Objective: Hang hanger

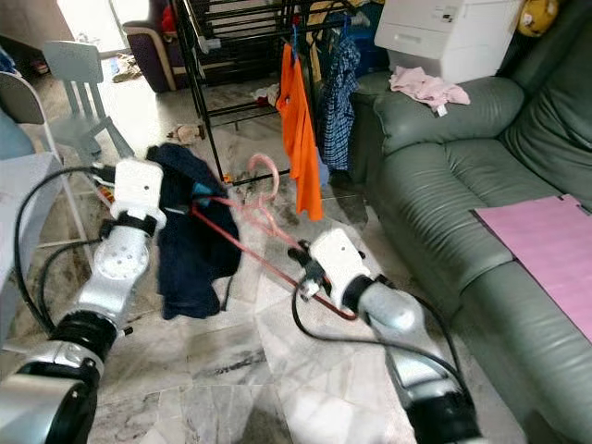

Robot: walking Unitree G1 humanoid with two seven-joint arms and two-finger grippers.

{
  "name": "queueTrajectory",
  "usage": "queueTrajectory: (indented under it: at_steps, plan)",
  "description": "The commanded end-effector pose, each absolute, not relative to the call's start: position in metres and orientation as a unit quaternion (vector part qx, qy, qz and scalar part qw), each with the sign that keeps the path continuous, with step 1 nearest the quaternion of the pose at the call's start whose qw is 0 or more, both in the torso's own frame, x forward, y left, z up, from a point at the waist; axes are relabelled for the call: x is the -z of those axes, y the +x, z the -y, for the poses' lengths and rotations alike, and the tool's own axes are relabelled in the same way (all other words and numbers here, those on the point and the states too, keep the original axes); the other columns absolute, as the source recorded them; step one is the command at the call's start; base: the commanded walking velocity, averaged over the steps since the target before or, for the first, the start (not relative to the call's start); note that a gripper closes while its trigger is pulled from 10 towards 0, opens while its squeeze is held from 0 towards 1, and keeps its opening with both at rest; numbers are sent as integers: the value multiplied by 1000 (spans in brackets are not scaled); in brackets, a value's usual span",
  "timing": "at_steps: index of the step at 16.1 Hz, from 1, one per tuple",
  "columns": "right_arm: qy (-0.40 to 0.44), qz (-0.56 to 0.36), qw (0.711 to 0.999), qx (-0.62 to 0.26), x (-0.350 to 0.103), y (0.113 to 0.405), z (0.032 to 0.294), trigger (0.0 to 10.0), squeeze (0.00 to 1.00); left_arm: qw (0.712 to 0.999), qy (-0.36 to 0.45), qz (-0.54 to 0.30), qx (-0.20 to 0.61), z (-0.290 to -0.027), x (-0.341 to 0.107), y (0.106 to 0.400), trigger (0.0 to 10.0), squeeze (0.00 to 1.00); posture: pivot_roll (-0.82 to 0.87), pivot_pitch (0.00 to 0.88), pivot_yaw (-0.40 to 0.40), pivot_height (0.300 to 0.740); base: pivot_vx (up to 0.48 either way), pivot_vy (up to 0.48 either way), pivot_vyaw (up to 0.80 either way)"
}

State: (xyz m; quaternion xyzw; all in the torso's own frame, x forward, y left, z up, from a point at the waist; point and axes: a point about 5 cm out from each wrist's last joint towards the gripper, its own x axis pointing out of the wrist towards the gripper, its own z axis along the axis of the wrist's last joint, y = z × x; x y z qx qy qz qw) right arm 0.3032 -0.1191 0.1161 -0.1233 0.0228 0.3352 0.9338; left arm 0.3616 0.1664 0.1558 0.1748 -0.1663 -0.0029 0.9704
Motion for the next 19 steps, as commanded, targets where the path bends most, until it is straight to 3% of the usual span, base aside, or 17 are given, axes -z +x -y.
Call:
queueTrajectory:
  at_steps: [1, 5, 11, 14, 19]
  plan:
    - [-93, -14, 949, -302, -126, 315, 121, 10000, 0, 970, 181, 164, 5, -170, -157, 360, 0, 0, -152, 0, 81, 740, 0, 0, 0]
    - [-83, 36, 959, -268, -153, 342, 105, 10000, 0, 983, 167, 60, 55, -163, -115, 346, 0, 0, -133, 0, 79, 740, 0, 0, 0]
    - [-52, 30, 968, -242, -155, 361, 84, 10000, 0, 962, 138, 140, 187, -106, -134, 334, 0, 0, -128, 0, 68, 740, 0, 0, 0]
    - [-18, 41, 977, -208, -161, 370, 76, 10000, 0, 924, 162, 193, 287, -72, -142, 314, 0, 0, -123, 0, 65, 740, 0, 0, 0]
    - [-3, 79, 973, -219, -177, 376, 73, 10000, 0, 902, 229, 177, 321, -77, -125, 303, 0, 0, -122, 0, 60, 740, 0, 0, 0]
